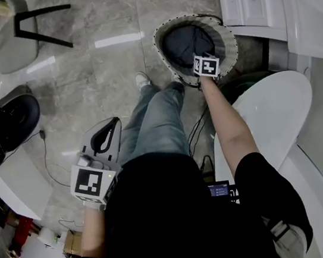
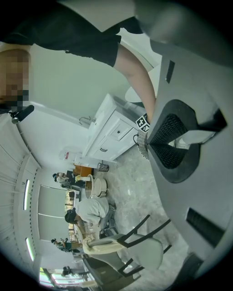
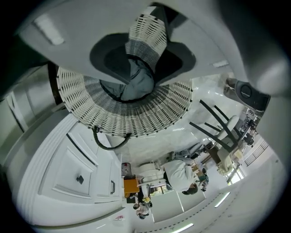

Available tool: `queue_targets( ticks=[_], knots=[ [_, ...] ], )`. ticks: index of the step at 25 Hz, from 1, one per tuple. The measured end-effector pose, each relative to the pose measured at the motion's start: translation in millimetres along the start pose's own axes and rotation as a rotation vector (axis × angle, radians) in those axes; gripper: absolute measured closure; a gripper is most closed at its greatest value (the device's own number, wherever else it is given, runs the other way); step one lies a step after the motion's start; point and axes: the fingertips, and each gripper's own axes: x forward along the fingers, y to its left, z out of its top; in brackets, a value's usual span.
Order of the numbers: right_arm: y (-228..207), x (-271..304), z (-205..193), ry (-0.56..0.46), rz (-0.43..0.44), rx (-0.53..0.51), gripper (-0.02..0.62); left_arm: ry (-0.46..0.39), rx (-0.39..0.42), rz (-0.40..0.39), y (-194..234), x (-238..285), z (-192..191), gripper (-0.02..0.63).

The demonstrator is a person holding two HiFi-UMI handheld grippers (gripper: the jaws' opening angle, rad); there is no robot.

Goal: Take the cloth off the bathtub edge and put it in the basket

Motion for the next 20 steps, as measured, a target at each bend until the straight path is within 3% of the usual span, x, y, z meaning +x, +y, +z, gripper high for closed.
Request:
queue_targets(
  ticks=[14, 20],
  knots=[
    [29, -41, 12, -0.039, 0.049, -0.022, 0.433, -0.076, 0.085, -0.048, -2, -9, 18, 0.594],
    [41, -82, 34, -0.103, 0.074, -0.067, 0.546, -0.117, 0.091, -0.049, -11, -14, 39, 0.594]
  ],
)
